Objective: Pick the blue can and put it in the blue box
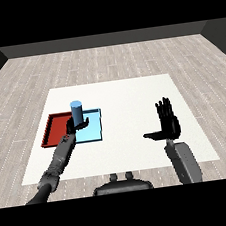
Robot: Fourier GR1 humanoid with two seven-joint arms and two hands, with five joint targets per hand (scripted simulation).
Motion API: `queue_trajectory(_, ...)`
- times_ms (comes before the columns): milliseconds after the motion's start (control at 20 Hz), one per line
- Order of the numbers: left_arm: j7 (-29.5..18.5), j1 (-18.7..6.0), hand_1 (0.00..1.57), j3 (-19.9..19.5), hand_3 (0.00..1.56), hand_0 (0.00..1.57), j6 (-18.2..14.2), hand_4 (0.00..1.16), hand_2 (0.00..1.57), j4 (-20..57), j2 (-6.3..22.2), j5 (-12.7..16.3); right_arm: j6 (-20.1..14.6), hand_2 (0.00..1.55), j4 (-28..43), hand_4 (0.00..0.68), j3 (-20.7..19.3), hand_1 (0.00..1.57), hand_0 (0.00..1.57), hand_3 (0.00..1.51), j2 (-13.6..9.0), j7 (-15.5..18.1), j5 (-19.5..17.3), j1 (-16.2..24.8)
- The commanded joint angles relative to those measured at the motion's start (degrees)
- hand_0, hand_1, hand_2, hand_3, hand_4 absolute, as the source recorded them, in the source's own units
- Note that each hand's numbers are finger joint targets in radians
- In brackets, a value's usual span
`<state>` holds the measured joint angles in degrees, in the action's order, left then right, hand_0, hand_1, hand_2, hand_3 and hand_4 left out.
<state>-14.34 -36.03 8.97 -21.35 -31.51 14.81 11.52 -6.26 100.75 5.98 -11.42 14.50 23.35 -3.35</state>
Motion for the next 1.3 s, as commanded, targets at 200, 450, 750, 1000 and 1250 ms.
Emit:
queue_trajectory(200, 2.7, -7.1, 1.57, -1.7, 1.4, 1.57, -1.3, 0.99, 1.54, 18.8, 0.2, -3.6, 0.8, 0.0, -9.4, 0.0, -1.7, 0.0, 0.0, 0.0, 2.7, 2.7, -0.1, -3.8)
queue_trajectory(450, 9.5, -12.0, 1.57, 0.4, 1.19, 1.57, -2.6, 0.94, 1.47, 26.0, -2.1, -7.1, 4.2, 0.0, -10.6, 0.0, -5.0, 0.0, 0.0, 0.0, 0.3, 3.4, 2.2, -2.5)
queue_trajectory(750, 11.3, -10.2, 1.5, 1.4, 0.54, 1.5, -0.9, 0.85, 1.4, 30.1, -4.6, -8.7, 5.0, 0.0, -10.3, 0.0, -5.5, 0.0, 0.0, 0.0, 0.1, 3.0, 2.6, -1.7)
queue_trajectory(1000, 9.4, -6.9, 1.45, 0.6, 0.0, 1.45, 2.5, 0.52, 1.39, 30.9, -4.7, -8.4, 4.1, 0.0, -12.1, 0.0, -5.4, 0.0, 0.0, 0.0, 0.8, 2.5, 1.7, -5.8)
queue_trajectory(1250, 12.6, -9.1, 0.0, 2.0, 0.0, 0.0, -2.9, 0.0, 0.0, 31.3, -5.1, -10.8, 6.9, 0.0, -14.1, 0.0, -5.1, 0.0, 0.0, 0.0, 2.8, 6.5, 2.4, -2.3)
